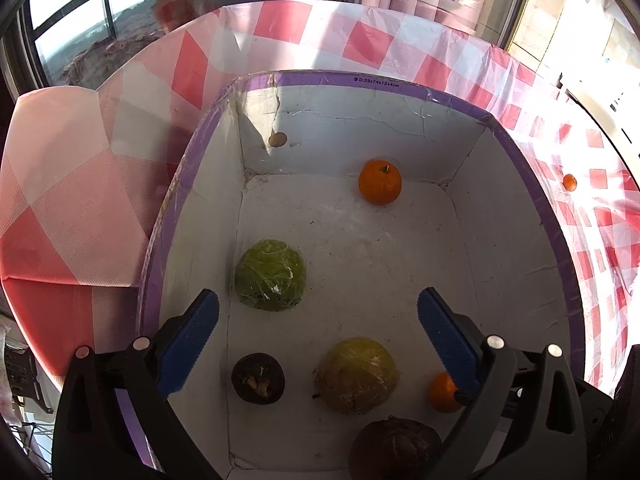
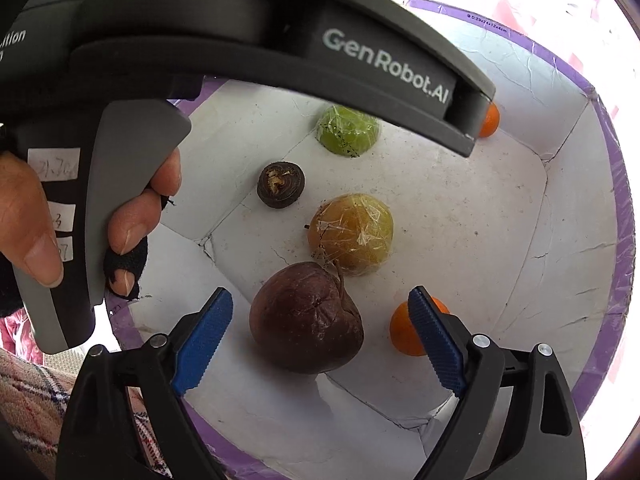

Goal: Organize fruits
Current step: 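Withdraw both tools from the box toward the remaining fruits, then grasp the orange with the right tool while the left tool grasps a dark round fruit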

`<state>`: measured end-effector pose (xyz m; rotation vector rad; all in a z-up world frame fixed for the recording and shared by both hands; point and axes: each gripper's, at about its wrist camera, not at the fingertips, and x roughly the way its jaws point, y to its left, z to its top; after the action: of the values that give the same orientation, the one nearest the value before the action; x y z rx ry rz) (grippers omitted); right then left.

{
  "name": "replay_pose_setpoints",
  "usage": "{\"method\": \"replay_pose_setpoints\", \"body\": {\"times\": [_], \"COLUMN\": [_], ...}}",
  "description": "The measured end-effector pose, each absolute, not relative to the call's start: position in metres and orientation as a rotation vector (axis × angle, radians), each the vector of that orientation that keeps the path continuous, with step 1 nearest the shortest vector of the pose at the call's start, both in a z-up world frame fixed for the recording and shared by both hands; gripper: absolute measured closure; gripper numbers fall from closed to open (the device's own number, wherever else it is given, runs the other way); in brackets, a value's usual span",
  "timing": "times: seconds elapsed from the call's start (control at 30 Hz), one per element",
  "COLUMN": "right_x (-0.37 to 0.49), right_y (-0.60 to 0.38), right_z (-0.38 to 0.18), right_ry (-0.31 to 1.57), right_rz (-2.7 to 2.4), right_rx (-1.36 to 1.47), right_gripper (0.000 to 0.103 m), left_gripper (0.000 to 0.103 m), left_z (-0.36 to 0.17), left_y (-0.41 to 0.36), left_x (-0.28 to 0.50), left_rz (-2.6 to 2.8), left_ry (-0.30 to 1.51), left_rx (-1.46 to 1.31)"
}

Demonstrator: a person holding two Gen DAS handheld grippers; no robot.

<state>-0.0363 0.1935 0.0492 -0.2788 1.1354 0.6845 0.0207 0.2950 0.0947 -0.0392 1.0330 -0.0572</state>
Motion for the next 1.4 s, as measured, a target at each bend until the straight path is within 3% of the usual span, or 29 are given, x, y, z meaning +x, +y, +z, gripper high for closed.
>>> {"method": "replay_pose_setpoints", "body": {"times": [0.07,0.2,0.47,0.83,1.1,1.4], "right_x": [-0.036,-0.036,0.006,0.05,0.105,0.161], "right_y": [0.192,0.17,0.041,-0.174,-0.254,-0.282], "right_z": [0.053,0.082,0.128,0.054,0.019,0.009], "right_ry": [1.134,1.04,0.881,1.007,1.012,0.948], "right_rz": [0.708,0.766,0.513,-0.039,-0.149,-0.163], "right_rx": [-0.276,-0.203,0.185,0.296,0.223,0.127], "right_gripper": [0.022,0.022,0.021,0.02,0.02,0.02], "left_gripper": [0.003,0.003,0.003,0.002,0.002,0.002], "left_z": [0.095,0.096,0.131,0.187,0.127,0.041], "left_y": [0.296,0.301,0.284,0.125,0.01,-0.014], "left_x": [0.019,0.021,0.01,0.061,0.109,0.156], "left_rz": [-0.047,-0.034,-0.051,-0.216,-0.268,-0.126], "left_ry": [1.027,1.023,0.881,0.77,0.914,1.019], "left_rx": [-0.041,-0.064,-0.033,-0.041,0.033,0.287]}}
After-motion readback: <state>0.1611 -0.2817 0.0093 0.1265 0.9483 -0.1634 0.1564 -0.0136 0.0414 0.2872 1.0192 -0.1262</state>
